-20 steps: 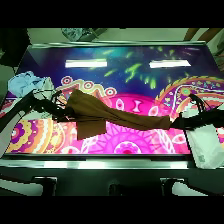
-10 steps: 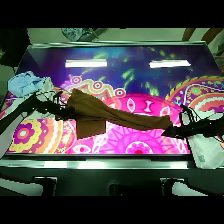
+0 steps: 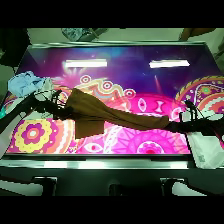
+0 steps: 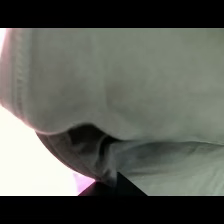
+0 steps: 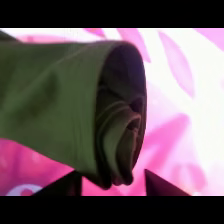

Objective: Fold the shirts.

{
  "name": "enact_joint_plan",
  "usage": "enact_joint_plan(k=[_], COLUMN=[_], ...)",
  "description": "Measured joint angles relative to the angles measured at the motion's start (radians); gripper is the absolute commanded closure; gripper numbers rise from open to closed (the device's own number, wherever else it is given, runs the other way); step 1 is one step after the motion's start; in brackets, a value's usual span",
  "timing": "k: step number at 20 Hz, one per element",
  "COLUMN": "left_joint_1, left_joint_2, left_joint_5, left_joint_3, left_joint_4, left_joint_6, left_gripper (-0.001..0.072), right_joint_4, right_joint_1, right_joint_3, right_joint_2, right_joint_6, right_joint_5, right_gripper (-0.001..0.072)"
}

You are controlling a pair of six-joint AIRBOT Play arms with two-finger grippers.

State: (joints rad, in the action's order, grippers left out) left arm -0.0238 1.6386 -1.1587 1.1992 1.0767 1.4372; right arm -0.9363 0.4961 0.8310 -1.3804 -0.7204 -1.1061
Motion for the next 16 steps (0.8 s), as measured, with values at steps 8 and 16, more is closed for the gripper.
enact_joint_plan(k=[8, 16], left_joint_1=[-0.011, -0.050], left_joint_2=[-0.049, -0.256], left_joint_5=[-0.005, -0.009], left_joint_3=[0.034, 0.305], left_joint_4=[0.001, 0.012], left_joint_6=[-0.014, -0.020], left_gripper=[0.0677, 0.0678], right_joint_4=[0.079, 0.084], right_joint_1=[-0.019, -0.020], right_joint_3=[0.013, 0.208], right_joint_2=[0.071, 0.333], right_joint_6=[0.090, 0.064], right_joint_5=[0.016, 0.030], right_gripper=[0.0670, 0.0670])
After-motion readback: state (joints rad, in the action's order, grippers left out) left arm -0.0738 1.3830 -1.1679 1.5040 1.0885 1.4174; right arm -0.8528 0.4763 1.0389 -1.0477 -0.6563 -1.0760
